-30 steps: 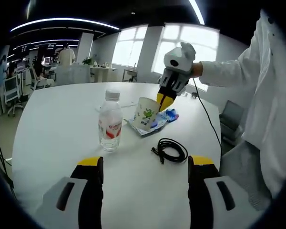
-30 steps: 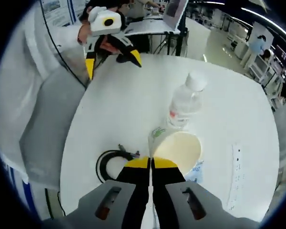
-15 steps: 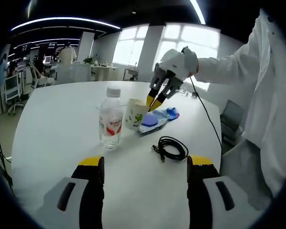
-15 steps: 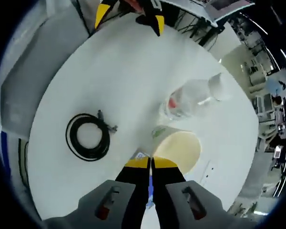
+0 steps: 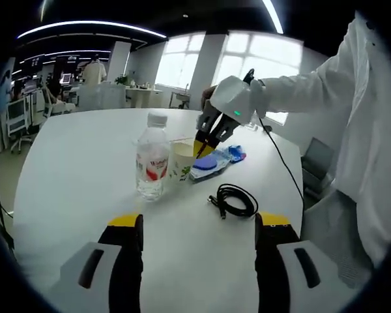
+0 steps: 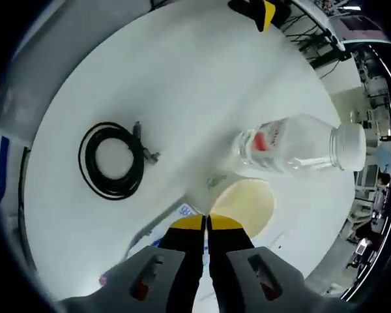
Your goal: Arrange the tabletop items into an orderly group along one side of the table until the central work area is clear of visible clutter.
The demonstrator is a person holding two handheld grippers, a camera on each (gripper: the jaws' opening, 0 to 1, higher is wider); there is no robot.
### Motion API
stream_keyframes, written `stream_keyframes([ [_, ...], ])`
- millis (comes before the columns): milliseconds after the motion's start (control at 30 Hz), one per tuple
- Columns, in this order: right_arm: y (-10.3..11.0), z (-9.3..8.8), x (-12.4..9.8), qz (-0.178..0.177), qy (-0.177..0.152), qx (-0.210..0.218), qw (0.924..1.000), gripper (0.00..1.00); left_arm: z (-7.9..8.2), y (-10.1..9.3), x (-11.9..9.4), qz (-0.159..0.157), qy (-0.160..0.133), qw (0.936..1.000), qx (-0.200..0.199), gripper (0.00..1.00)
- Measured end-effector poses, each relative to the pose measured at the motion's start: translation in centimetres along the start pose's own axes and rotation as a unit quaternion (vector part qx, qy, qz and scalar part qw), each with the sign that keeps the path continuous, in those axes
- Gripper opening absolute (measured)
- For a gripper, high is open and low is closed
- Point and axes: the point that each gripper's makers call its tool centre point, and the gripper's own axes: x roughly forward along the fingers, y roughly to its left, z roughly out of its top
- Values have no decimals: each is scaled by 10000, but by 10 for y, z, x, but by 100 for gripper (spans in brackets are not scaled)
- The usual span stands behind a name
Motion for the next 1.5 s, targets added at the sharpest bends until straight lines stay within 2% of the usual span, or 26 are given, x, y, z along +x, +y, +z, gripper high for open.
stream_keyframes([
  [200, -4, 1, 7, 35, 72, -157, 9998, 0, -2, 1, -1, 9, 1, 10000, -19, 70],
  [633, -4, 4, 11, 53, -22, 44, 10000, 0, -5, 2, -2, 25, 19, 10000, -53, 70],
  [733, -4, 6, 11, 73, -101, 201, 9997, 7, -4, 2, -2, 22, 5, 10000, -41, 70],
  [933, -2, 6, 9, 52, -120, 296, 9995, 9, -3, 1, -1, 13, -13, 10000, -40, 70],
  [1500, -1, 9, 1, -178, -420, 813, 9956, 26, 1, -2, -2, -15, 7, 10000, 26, 72],
])
